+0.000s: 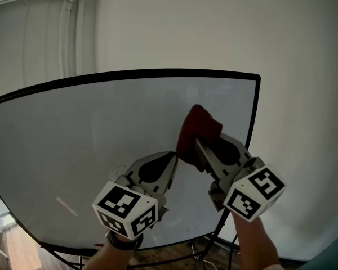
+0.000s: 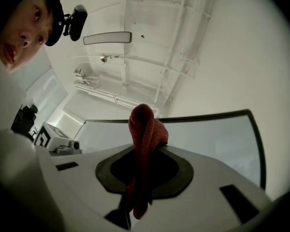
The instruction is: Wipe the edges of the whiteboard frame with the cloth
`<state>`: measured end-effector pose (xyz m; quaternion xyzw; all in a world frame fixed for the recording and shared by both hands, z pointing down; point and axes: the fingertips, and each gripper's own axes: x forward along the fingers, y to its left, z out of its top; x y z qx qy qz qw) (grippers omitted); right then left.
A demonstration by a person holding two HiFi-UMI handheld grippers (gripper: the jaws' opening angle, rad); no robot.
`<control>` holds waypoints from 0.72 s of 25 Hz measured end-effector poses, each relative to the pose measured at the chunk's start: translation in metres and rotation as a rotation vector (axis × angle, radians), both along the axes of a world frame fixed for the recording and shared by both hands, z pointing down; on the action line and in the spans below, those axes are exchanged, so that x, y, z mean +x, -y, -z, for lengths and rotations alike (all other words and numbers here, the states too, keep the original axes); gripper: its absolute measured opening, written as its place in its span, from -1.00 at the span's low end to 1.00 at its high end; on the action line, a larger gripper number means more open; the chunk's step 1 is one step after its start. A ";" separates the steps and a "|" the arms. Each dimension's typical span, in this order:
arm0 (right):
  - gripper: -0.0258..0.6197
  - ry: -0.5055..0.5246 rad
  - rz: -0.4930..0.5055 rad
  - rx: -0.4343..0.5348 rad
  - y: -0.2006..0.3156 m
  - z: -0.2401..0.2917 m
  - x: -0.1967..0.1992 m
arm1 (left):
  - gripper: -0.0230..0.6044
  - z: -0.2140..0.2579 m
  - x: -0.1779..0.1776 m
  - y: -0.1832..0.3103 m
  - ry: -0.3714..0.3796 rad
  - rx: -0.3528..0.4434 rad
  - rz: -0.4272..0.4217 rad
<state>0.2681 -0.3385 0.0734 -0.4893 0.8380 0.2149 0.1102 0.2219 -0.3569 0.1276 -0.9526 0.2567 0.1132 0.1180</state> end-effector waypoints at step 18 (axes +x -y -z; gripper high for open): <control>-0.73 0.032 -0.333 0.226 0.020 0.119 0.109 | -0.90 0.050 0.045 -0.008 -0.004 0.072 -0.045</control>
